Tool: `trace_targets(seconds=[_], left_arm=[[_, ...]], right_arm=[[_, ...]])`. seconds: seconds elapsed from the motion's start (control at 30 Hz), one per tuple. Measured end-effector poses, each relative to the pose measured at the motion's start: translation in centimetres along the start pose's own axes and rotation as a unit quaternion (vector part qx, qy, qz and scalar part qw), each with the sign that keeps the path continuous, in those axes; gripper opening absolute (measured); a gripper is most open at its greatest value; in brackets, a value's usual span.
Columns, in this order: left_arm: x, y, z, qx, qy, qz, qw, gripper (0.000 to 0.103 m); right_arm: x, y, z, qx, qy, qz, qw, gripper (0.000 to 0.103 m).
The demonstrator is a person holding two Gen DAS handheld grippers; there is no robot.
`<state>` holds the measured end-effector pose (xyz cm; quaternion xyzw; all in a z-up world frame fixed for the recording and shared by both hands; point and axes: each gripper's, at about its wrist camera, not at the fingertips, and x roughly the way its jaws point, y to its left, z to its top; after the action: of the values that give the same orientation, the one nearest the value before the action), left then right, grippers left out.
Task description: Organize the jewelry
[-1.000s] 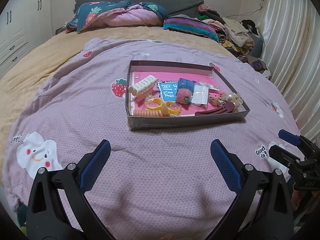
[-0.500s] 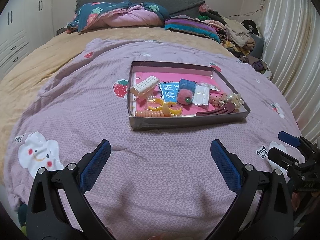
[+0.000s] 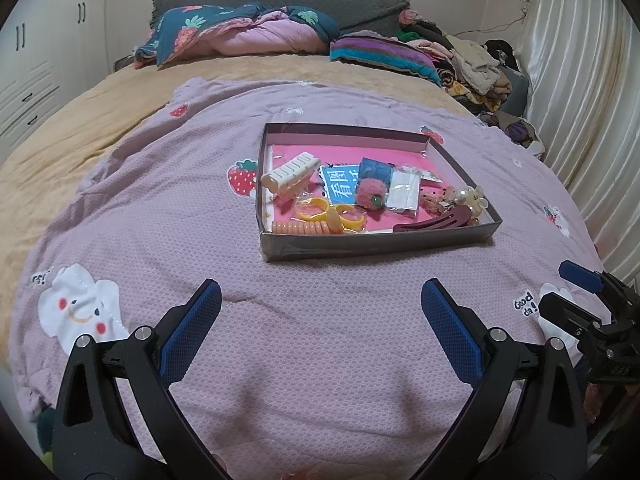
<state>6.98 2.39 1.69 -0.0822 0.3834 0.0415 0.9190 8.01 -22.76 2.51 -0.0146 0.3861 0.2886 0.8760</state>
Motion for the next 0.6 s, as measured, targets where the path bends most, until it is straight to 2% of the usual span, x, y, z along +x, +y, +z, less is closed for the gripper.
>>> trace_targets(seconds=[0.6], left_arm=[[0.55, 0.08, -0.68, -0.002, 0.012, -0.01, 0.9999, 0.094]], right_arm=[[0.06, -0.13, 0.29, -0.003, -0.002, -0.001, 1.0, 0.099]])
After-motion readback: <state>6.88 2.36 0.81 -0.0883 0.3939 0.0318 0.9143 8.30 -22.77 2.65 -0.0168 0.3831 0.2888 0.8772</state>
